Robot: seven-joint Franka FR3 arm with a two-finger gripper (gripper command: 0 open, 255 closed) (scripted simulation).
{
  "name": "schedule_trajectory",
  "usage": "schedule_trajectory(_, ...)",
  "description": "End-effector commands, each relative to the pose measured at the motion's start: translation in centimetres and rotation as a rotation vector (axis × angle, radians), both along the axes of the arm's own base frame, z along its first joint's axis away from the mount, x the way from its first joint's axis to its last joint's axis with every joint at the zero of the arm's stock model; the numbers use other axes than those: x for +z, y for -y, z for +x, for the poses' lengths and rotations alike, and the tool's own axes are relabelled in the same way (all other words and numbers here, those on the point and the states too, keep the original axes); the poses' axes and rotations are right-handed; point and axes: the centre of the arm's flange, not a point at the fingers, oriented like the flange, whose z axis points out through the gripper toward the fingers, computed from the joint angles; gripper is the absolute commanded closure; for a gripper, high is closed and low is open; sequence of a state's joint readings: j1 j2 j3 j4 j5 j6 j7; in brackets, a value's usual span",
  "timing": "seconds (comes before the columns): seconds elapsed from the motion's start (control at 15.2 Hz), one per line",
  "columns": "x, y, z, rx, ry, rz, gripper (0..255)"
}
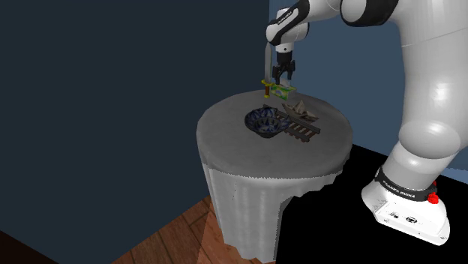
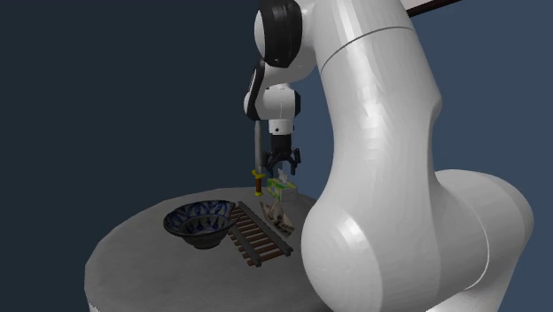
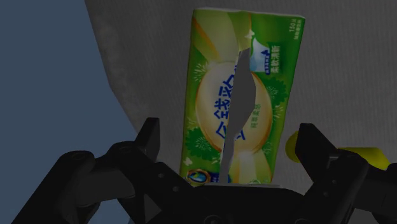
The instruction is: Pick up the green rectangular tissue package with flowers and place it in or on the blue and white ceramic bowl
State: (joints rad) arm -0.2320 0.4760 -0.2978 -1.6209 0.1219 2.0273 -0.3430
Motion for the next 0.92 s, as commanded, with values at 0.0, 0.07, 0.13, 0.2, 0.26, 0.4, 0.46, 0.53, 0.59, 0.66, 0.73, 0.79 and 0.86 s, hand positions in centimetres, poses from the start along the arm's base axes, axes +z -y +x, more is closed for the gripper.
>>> schedule_trajectory(0.0,0.0,0.0,0.0,0.000,0.000,0.000,255)
schedule_trajectory(0.07,0.0,0.0,0.0,0.000,0.000,0.000,255)
schedule_trajectory(0.13,0.0,0.0,0.0,0.000,0.000,0.000,255)
schedule_trajectory(0.2,0.0,0.0,0.0,0.000,0.000,0.000,255)
schedule_trajectory(0.26,0.0,0.0,0.0,0.000,0.000,0.000,255)
schedule_trajectory(0.4,0.0,0.0,0.0,0.000,0.000,0.000,255)
schedule_trajectory(0.46,0.0,0.0,0.0,0.000,0.000,0.000,255)
schedule_trajectory(0.53,0.0,0.0,0.0,0.000,0.000,0.000,255)
schedule_trajectory(0.59,0.0,0.0,0.0,0.000,0.000,0.000,255)
schedule_trajectory(0.66,0.5,0.0,0.0,0.000,0.000,0.000,255)
schedule_trajectory(0.73,1.1,0.0,0.0,0.000,0.000,0.000,255)
schedule_trajectory(0.79,1.6,0.0,0.0,0.000,0.000,0.000,255)
schedule_trajectory(0.86,2.1,0.0,0.0,0.000,0.000,0.000,255)
